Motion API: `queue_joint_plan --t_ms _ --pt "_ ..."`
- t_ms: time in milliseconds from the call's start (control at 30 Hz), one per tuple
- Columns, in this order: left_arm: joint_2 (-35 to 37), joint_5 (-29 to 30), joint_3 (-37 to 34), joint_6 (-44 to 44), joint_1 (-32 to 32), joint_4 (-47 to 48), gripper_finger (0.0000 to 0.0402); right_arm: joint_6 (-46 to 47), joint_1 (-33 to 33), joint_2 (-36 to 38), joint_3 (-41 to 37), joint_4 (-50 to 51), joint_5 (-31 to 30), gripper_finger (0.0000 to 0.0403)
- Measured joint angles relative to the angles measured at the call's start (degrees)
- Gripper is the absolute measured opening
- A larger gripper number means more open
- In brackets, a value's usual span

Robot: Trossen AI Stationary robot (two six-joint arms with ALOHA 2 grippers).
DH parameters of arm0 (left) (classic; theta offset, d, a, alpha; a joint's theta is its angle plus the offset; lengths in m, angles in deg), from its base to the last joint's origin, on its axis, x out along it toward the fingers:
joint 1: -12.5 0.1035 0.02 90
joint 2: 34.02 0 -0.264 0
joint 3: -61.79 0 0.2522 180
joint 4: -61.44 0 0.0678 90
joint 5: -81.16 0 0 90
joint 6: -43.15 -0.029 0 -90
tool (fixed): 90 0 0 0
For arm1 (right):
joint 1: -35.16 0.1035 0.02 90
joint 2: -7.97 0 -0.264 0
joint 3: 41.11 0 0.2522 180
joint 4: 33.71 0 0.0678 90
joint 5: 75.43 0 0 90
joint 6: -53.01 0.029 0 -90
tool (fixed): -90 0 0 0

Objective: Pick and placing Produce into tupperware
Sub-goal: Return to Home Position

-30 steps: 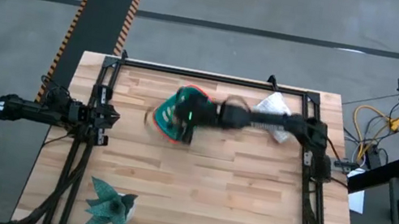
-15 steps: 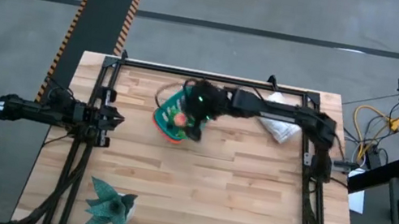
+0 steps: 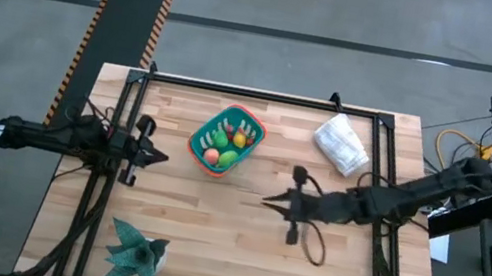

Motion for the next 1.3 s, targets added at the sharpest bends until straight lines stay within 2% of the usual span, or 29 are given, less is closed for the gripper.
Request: queue_joint_plan --t_ms 67,267,333,400,500,600,667,767,933,1100,1200,1300 --pt "0.13 0.42 0.43 0.00 0.00 0.16 0.0000 0.30 0.39 1.01 -6.15 -8.78 -1.72 0.0016" --pt "1.54 2.67 -1.11 -1.11 0.05 0.36 0.0000 -1.91 1.36 1.44 -22.38 -35.28 -1.71 0.0008" --pt "2.27 5.03 -1.65 -1.86 0.02 0.52 0.0000 -1.64 0.15 1.20 -26.26 -41.63 0.61 0.0008" --pt "2.77 7.37 -1.70 -2.04 0.04 1.34 0.0000 -0.91 -3.98 0.42 -28.05 -45.55 7.07 0.0008" --pt "3.26 8.22 -1.69 -2.07 0.04 1.76 0.0000 -0.12 -12.64 0.40 -28.35 -44.05 15.75 0.0008" --pt "3.21 8.57 -1.71 -2.06 0.04 2.23 0.0000 0.06 -18.95 2.70 -30.26 -39.95 16.69 0.0008" --pt "3.14 8.59 -1.71 -2.06 0.04 2.26 0.0000 0.50 -19.85 6.49 -33.19 -40.30 17.47 0.0008" --pt "3.19 8.61 -1.71 -2.08 0.04 2.26 0.0000 2.44 -15.98 14.79 -38.49 -40.03 16.94 0.0008" --pt "3.22 9.05 -1.70 -3.11 0.04 2.41 0.0000 2.42 -5.98 27.80 -44.50 -35.77 4.23 0.0008" --pt "3.33 10.66 -1.69 -3.15 0.00 4.39 0.0000 -1.28 0.82 39.15 -45.19 -26.07 -5.37 0.0008" --pt "3.25 13.05 -1.69 -3.15 0.00 5.29 0.0000 -6.42 1.77 47.10 -42.30 -18.56 -4.74 0.0008" --pt "3.07 13.68 -1.73 -3.15 0.01 5.37 0.0000 -7.87 -0.54 54.40 -40.42 -9.86 -2.20 0.0008"
